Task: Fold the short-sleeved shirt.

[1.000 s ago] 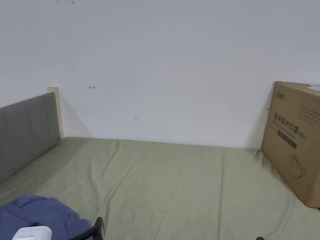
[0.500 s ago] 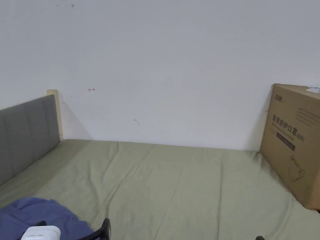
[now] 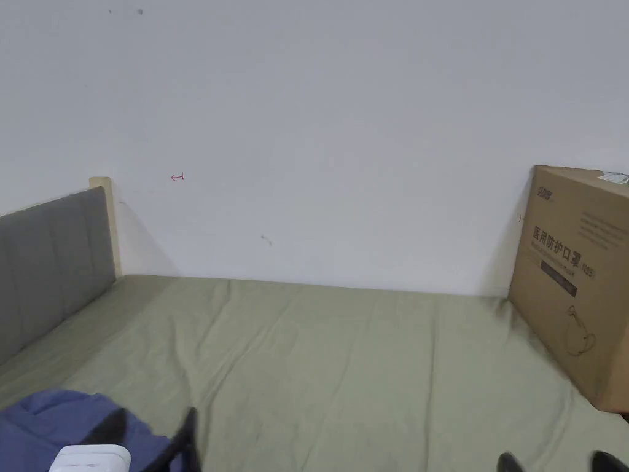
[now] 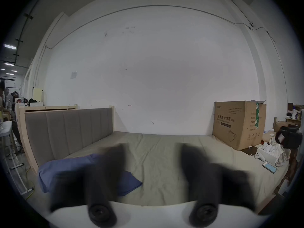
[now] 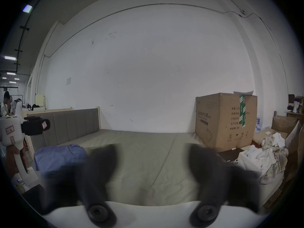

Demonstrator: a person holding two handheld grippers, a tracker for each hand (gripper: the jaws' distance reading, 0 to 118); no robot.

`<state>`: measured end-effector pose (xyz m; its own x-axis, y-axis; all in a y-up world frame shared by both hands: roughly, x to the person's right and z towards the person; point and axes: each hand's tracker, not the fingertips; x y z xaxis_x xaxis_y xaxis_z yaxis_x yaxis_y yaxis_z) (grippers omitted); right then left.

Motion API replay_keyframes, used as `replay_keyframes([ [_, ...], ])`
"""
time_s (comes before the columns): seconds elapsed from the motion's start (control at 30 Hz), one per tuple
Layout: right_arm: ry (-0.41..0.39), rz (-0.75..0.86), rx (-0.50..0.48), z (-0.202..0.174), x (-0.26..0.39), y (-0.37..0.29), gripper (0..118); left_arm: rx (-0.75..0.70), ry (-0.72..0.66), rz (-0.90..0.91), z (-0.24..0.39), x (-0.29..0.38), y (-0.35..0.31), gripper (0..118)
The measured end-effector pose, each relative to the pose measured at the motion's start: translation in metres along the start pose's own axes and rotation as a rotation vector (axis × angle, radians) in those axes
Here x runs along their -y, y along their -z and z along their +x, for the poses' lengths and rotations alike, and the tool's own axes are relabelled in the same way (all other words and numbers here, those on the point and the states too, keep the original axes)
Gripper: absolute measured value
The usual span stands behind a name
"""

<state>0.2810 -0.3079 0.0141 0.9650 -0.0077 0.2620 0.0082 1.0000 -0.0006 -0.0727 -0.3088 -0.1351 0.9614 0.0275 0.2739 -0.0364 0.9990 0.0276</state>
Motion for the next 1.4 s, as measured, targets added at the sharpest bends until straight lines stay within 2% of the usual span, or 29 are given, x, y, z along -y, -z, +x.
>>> replay_keyframes([
  [0.03,-0.020,0.006,0.032,-0.004,-0.001,0.001,13,-0.027,0.006,0.007,0.002,0.000,0.000,0],
  [0.07,-0.042,-0.031,0.110,-0.006,0.002,0.004,0,-0.036,-0.009,0.026,0.004,0.001,0.001,0],
  [0.1,-0.008,0.002,0.089,-0.006,0.002,0.003,0,-0.035,-0.024,0.004,0.000,0.000,-0.001,0],
  [0.13,0.038,-0.021,-0.001,-0.002,0.000,0.004,0,0.032,-0.056,-0.038,-0.002,-0.001,0.001,0],
  [0.17,0.026,-0.035,0.038,-0.003,0.000,0.006,0,0.017,-0.055,-0.058,-0.002,-0.001,0.003,0],
  [0.23,-0.005,-0.044,0.054,-0.008,0.002,0.006,0,0.010,-0.040,-0.047,-0.003,0.002,0.001,0],
  [0.33,-0.002,-0.063,0.038,-0.012,0.004,0.011,0,-0.023,-0.025,-0.042,-0.017,0.001,-0.002,0],
  [0.4,0.018,-0.083,-0.019,-0.023,0.004,0.021,0,-0.069,-0.035,-0.051,-0.034,-0.001,-0.011,0],
  [0.5,0.020,-0.093,-0.135,-0.053,0.006,0.038,0,-0.191,-0.003,-0.049,-0.069,-0.004,-0.038,0],
  [0.63,-0.006,-0.096,-0.361,-0.122,0.005,0.056,0,-0.372,-0.010,-0.075,-0.122,-0.008,-0.089,0],
  [0.73,0.008,-0.091,-0.514,-0.172,-0.003,0.055,0,-0.514,0.046,-0.083,-0.150,-0.009,-0.126,0],
  [0.83,-0.004,-0.095,-0.599,-0.204,-0.005,0.055,0,-0.585,0.051,-0.094,-0.169,-0.006,-0.151,0],
  [0.93,-0.019,-0.105,-0.624,-0.224,-0.011,0.052,0,-0.595,0.032,-0.118,-0.179,0.000,-0.156,0],
  [1.07,-0.040,-0.129,-0.627,-0.228,-0.010,0.058,0,-0.538,0.007,-0.180,-0.185,0.014,-0.129,0],
  [1.2,-0.055,-0.171,-0.594,-0.217,-0.001,0.076,0,-0.411,0.000,-0.248,-0.189,0.026,-0.060,0],
  [1.4,-0.080,-0.249,-0.539,-0.197,0.029,0.132,0,-0.186,-0.004,-0.456,-0.218,0.061,0.134,0],
])
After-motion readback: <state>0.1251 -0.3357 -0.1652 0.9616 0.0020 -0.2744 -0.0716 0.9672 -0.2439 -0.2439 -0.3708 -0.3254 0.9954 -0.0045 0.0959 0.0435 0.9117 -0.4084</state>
